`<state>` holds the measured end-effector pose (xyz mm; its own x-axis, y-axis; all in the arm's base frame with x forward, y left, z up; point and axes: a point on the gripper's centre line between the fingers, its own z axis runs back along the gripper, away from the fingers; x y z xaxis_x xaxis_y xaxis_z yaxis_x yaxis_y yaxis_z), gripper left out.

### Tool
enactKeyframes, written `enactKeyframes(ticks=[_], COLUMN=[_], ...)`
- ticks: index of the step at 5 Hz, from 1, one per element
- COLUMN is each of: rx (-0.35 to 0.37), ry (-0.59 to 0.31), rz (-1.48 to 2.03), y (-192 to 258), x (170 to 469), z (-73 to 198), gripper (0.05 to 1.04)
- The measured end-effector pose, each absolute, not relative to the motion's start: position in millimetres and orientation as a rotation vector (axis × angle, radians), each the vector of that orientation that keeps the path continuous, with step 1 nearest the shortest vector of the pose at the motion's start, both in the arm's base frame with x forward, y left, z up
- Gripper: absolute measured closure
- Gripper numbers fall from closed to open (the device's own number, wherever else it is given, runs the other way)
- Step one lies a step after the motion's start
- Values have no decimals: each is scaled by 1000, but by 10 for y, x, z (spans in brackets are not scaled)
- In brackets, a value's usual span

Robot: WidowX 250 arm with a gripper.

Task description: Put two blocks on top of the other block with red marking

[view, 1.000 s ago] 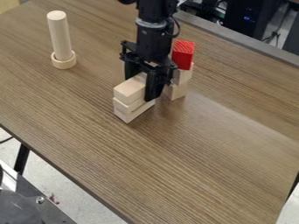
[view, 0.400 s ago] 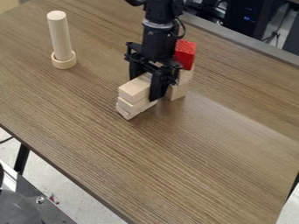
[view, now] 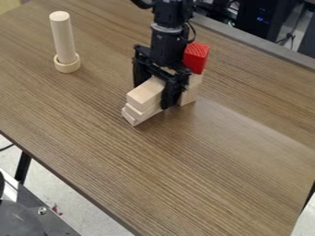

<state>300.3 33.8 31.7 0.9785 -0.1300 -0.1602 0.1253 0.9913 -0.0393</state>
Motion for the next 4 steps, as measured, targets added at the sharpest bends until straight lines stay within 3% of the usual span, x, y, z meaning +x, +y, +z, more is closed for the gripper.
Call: enactKeyframes(ticks=[3, 4], rx=[-36, -20], ry=[214, 192], rz=[-138, -174], y=[367, 425], x=[2863, 2787], z=[307, 325], gripper=[84, 133])
